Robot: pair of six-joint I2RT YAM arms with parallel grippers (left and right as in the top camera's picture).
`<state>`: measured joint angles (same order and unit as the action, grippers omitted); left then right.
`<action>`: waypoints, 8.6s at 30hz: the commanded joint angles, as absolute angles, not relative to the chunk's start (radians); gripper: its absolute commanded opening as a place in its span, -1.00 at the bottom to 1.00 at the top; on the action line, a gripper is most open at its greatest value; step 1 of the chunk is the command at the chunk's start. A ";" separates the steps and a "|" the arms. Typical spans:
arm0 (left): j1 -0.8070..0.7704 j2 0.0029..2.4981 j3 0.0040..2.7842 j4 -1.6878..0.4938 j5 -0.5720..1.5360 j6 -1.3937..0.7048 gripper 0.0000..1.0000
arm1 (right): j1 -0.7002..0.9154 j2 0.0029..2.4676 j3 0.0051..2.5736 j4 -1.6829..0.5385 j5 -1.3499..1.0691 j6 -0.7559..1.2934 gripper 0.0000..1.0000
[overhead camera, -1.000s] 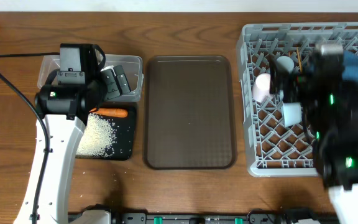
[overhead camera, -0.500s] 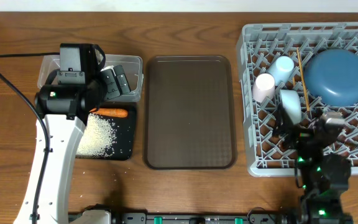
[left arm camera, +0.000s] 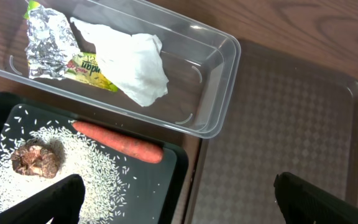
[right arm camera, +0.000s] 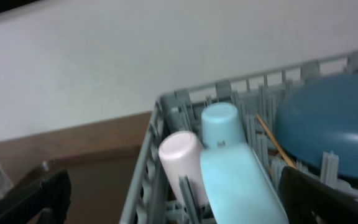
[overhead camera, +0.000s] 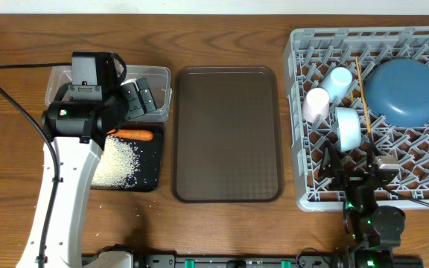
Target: Sort waste into correct bins and load items into the dishwasher rack
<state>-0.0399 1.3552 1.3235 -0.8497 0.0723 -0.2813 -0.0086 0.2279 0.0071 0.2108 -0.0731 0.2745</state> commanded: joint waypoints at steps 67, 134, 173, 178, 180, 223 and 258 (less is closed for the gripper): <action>-0.035 1.358 1.333 -0.852 0.071 -0.271 0.96 | -0.025 0.006 0.006 -0.068 -0.079 0.021 0.99; -0.036 0.503 0.432 -0.296 0.072 -0.321 0.96 | -0.025 0.007 0.006 -0.068 -0.079 0.021 0.99; -0.036 0.045 0.004 -0.067 0.052 -0.270 0.95 | -0.025 0.007 0.006 -0.068 -0.079 0.021 0.99; -0.036 0.002 0.004 -0.067 0.053 -0.192 0.95 | -0.025 0.007 0.006 -0.068 -0.079 0.021 0.99; -0.036 0.002 0.004 -0.067 0.053 -0.158 0.96 | -0.025 0.007 0.006 -0.068 -0.079 0.021 0.98; -0.036 0.004 0.004 -0.067 0.052 -0.030 0.96 | -0.025 0.007 0.006 -0.068 -0.079 0.021 0.98; -0.036 0.004 0.004 -0.067 0.052 -0.030 0.96 | -0.025 0.007 0.006 -0.068 -0.079 0.021 0.98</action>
